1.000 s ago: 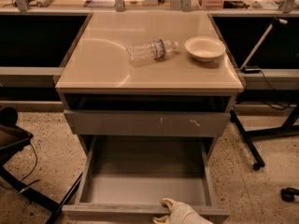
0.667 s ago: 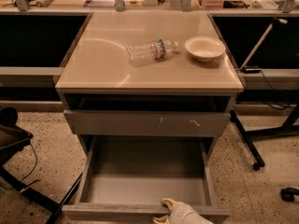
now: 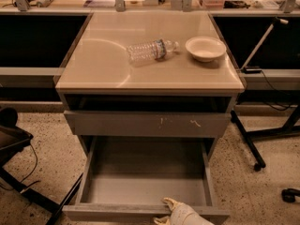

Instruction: Open middle drawer

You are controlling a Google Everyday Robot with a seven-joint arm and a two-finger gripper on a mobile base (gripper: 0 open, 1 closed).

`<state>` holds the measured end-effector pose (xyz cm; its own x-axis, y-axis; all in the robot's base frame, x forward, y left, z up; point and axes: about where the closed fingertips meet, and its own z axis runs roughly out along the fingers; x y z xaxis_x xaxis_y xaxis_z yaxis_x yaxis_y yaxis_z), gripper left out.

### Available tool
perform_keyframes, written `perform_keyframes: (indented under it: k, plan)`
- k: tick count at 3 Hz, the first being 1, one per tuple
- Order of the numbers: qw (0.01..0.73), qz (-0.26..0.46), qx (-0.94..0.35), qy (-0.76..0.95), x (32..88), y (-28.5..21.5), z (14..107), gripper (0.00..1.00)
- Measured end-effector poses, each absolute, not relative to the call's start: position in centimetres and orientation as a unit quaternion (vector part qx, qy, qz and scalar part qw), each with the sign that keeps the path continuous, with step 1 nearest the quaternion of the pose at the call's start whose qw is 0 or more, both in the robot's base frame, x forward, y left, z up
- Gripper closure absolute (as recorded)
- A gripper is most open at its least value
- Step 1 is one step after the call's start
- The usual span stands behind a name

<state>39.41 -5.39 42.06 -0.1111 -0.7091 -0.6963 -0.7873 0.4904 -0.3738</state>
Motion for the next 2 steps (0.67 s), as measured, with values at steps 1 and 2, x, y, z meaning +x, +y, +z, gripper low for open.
perform_keyframes:
  k: [1,2]
  plan:
    - [0.438,0.045,-0.503,0.744,39.41,-5.39,42.06,0.11]
    - [0.438,0.045,-0.503,0.744,39.41,-5.39,42.06,0.0]
